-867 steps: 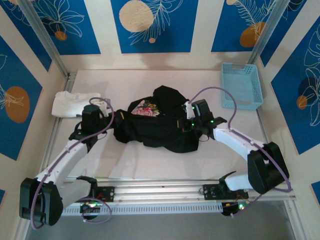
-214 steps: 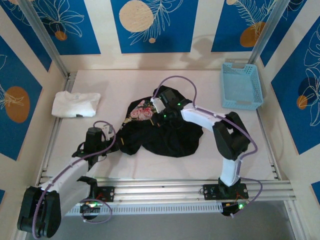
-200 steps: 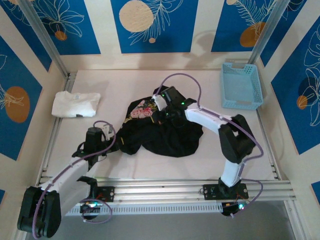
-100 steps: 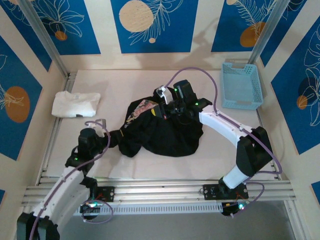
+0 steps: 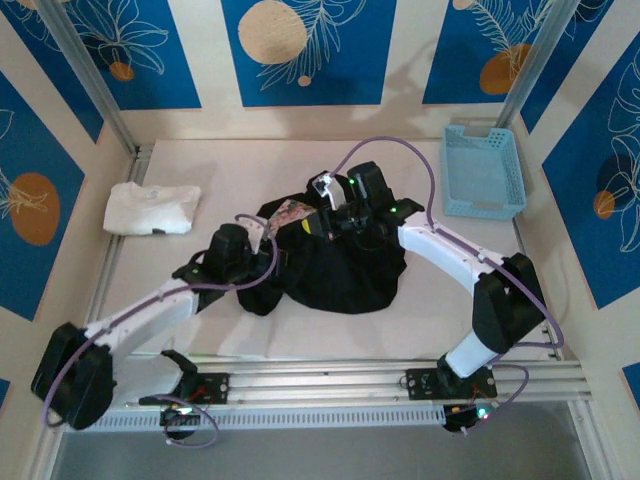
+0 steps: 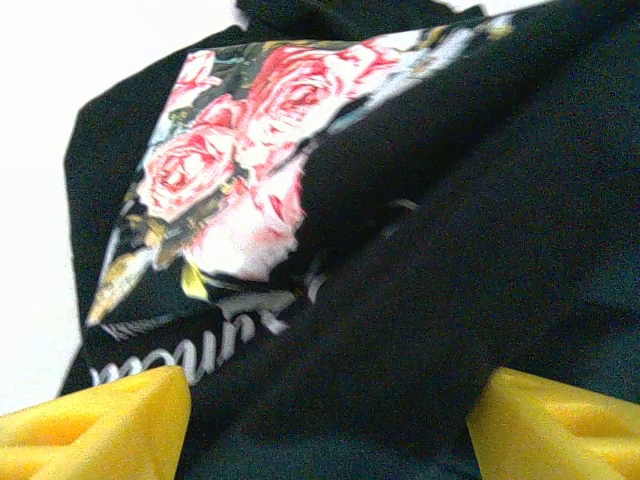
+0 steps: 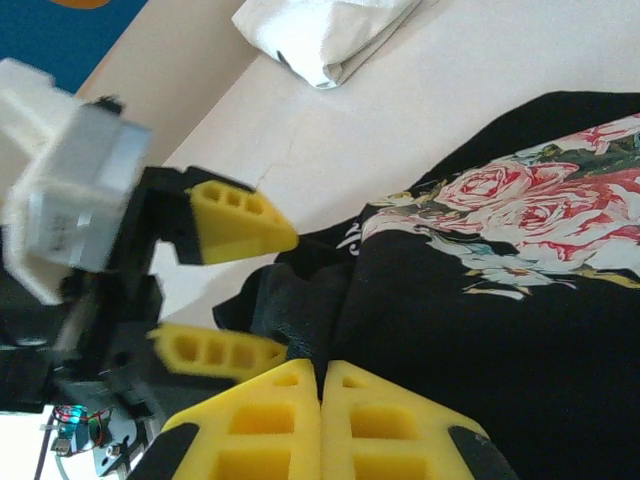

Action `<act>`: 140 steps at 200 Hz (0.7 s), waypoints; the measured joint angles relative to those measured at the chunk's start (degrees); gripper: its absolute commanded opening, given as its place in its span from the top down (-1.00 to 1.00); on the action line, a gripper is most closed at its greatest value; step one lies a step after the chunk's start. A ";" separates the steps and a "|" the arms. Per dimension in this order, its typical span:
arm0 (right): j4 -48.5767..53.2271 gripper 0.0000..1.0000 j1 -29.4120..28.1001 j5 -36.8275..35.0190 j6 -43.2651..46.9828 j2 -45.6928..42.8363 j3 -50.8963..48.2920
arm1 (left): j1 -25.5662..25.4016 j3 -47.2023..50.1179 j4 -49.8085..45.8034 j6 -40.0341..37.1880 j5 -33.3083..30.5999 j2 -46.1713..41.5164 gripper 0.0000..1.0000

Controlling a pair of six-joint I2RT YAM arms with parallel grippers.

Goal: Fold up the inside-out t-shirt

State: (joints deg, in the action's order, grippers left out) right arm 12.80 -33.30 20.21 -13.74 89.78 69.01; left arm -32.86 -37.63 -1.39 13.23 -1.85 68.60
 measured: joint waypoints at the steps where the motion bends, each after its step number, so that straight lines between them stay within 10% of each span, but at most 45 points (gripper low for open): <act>1: -0.02 1.00 0.00 0.00 0.00 -0.02 -0.04 | 0.00 -0.09 0.04 -0.15 -0.07 0.17 -0.24; 66: -1.11 1.00 0.35 -1.99 0.15 -7.04 -6.56 | 1.53 -5.60 2.34 1.38 11.37 12.22 0.97; 140: -1.95 0.78 -3.08 -22.38 -1.90 -8.68 -9.27 | 5.77 0.90 18.82 20.04 35.87 -1.20 1.00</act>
State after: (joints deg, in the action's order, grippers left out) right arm 10.85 -36.38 -2.17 -15.64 81.10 59.75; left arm -27.09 -36.73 17.43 33.28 34.02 67.40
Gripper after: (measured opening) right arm 0.063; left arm 0.052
